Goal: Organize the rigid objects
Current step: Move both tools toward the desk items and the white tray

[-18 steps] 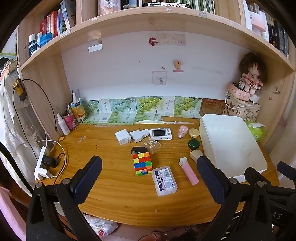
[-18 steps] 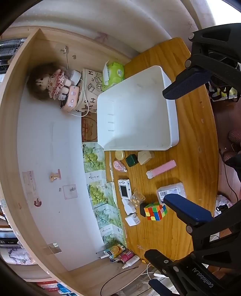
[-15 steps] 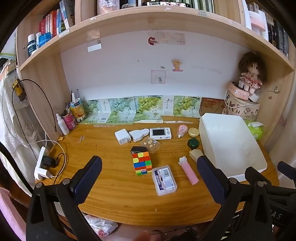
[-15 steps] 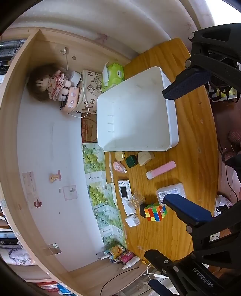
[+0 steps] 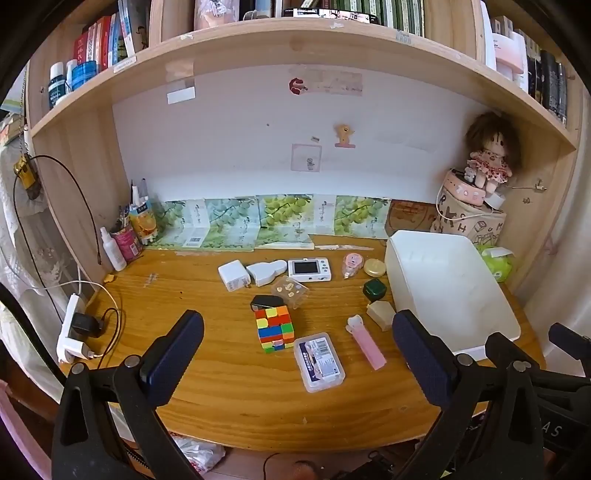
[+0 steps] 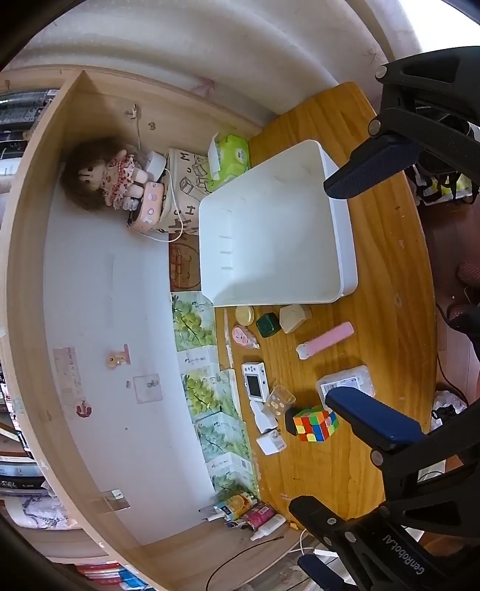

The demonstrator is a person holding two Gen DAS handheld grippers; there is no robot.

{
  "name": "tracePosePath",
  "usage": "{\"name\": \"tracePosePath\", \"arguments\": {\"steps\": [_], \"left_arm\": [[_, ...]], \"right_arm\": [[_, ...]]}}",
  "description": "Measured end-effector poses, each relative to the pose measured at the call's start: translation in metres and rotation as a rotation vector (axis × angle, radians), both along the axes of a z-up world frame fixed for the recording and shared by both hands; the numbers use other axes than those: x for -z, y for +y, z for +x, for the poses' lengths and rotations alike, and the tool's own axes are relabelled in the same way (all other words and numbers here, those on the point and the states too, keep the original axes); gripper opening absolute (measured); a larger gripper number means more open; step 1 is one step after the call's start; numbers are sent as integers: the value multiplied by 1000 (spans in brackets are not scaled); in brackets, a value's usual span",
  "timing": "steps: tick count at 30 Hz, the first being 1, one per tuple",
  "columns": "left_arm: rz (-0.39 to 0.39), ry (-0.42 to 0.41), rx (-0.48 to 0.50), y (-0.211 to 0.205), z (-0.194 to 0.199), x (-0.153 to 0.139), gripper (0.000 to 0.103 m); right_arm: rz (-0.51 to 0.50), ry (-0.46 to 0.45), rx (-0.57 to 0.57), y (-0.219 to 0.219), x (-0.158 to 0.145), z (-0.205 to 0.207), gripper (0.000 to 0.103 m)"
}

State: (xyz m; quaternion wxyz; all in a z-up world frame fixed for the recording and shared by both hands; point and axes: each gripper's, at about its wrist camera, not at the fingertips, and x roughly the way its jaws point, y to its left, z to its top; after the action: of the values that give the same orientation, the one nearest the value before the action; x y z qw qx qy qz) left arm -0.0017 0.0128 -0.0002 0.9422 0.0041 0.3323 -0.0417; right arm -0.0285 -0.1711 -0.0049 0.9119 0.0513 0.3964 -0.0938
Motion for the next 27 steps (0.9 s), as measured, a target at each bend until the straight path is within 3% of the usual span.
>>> {"name": "tracePosePath", "arguments": {"steps": [27], "left_arm": [[-57,139,163,18,11,23,97]], "right_arm": [[-17,84,136,29,15,-25,102]]}}
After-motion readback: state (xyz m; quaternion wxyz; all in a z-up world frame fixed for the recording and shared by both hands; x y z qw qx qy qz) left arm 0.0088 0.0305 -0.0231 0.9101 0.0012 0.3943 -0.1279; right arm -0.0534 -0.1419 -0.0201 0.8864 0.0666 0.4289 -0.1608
